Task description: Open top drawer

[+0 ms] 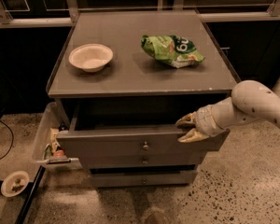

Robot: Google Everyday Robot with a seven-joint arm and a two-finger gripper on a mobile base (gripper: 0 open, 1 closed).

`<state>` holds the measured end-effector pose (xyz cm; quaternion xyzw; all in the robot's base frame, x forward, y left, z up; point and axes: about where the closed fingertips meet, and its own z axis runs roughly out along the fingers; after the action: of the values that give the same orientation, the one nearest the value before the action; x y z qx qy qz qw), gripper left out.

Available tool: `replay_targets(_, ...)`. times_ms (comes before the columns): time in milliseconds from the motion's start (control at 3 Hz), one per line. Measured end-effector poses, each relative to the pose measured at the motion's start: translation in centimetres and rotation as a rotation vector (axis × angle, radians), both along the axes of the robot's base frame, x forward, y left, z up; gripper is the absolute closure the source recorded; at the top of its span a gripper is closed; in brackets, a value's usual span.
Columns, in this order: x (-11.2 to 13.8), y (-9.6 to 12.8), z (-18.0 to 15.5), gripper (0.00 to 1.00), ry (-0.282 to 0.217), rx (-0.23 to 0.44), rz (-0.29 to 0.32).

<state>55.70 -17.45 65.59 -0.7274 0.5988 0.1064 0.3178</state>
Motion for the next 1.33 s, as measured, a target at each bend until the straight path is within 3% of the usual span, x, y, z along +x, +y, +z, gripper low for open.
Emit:
replay_targets(333,-2.2,-1.4,-1.2,0.12,0.017,0.033,-0.006)
replay_targets(667,-5.9,-3.6,-1.8,0.14,0.013,0.071,-0.023)
replay_targets(1333,-9.8,-5.4,-1.6,0.61,0.008,0.091,-0.028)
